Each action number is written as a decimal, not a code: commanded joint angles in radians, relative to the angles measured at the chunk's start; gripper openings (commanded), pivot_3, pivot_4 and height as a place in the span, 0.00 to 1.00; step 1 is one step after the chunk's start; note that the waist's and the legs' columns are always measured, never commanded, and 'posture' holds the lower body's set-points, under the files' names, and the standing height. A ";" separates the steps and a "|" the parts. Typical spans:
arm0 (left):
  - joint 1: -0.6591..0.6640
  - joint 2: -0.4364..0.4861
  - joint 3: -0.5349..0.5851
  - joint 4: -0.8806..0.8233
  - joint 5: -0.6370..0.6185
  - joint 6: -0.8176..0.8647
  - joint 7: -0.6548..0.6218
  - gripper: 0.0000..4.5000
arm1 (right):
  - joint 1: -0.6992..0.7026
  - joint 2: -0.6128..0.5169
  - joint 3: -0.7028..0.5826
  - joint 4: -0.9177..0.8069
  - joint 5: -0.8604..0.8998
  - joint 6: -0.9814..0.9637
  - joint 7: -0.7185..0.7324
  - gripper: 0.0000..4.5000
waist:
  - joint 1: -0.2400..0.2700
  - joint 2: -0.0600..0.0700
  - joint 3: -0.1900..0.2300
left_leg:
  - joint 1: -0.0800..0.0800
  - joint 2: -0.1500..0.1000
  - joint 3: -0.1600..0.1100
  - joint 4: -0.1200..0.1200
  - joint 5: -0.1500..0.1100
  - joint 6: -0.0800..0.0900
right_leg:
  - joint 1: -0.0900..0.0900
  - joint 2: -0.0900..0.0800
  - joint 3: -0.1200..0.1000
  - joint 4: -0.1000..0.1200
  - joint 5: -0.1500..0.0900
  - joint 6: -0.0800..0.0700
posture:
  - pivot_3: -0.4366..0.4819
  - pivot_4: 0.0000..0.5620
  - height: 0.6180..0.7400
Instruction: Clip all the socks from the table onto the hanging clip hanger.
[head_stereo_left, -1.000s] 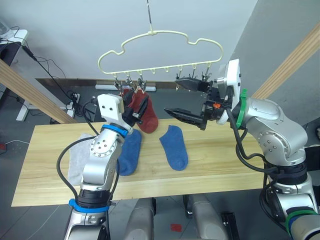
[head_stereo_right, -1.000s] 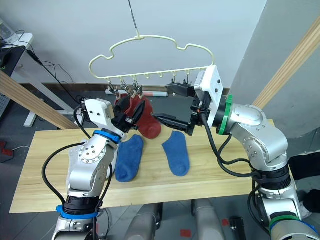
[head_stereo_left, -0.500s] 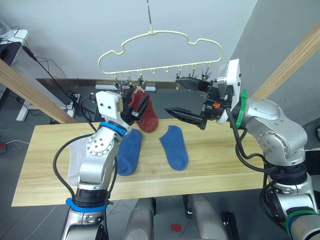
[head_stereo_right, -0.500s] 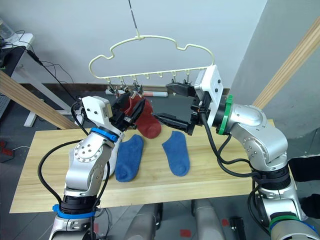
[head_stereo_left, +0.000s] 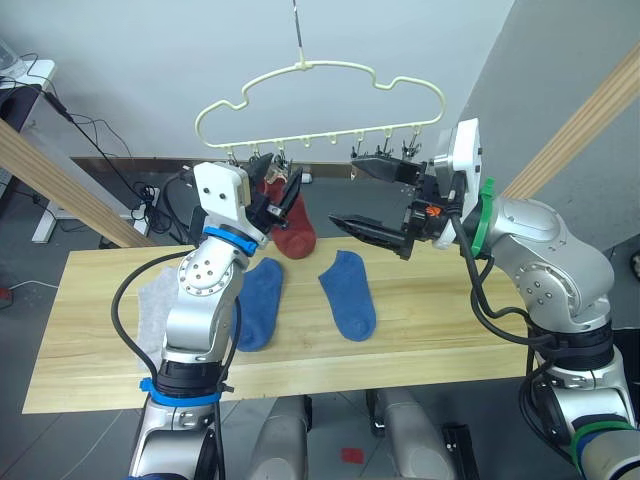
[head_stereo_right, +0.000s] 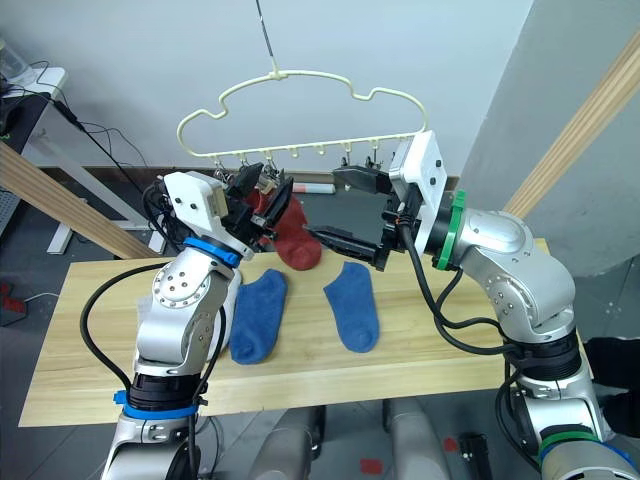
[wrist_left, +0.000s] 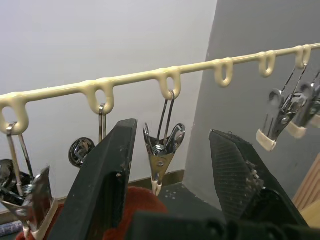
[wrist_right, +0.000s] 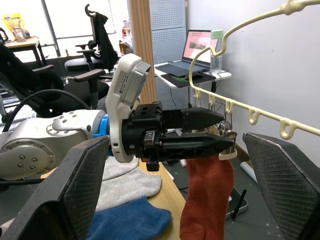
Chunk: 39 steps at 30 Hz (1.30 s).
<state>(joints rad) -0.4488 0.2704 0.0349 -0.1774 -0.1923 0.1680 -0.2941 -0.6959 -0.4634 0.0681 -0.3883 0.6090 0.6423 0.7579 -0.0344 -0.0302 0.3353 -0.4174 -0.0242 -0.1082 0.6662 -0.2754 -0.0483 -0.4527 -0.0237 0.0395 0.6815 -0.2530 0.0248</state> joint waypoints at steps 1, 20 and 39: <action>-0.013 -0.011 -0.001 -0.023 0.008 -0.010 0.009 0.56 | 0.001 -0.003 -0.009 -0.040 0.003 -0.013 -0.003 1.00 | 0.000 0.000 0.000 | 0.000 0.000 0.000 0.000 0.000 0.000 | 0.000 0.000 0.000 0.000 0.000 0.000 | 0.43 0.59 1.00; -0.021 -0.053 0.008 -0.013 -0.001 0.020 0.041 0.56 | 0.014 -0.013 -0.008 -0.046 0.000 -0.009 -0.003 1.00 | 0.000 0.000 0.000 | 0.000 0.000 0.001 0.001 0.000 0.000 | 0.000 0.000 0.000 0.001 0.000 0.000 | 0.42 0.61 1.00; -0.031 -0.056 0.005 0.005 0.007 -0.003 0.038 0.14 | 0.026 -0.014 -0.006 -0.050 0.002 -0.007 -0.005 1.00 | 0.000 0.000 0.000 | 0.000 0.000 0.001 0.007 0.000 0.001 | 0.003 0.001 0.000 0.001 0.002 0.001 | 0.42 0.62 1.00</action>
<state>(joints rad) -0.4732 0.2148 0.0377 -0.1508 -0.1901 0.1873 -0.2526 -0.6779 -0.4713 0.0680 -0.3901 0.6083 0.6424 0.7566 -0.0347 -0.0303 0.3353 -0.4176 -0.0242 -0.1078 0.6739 -0.2759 -0.0476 -0.4497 -0.0229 0.0392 0.6827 -0.2506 0.0260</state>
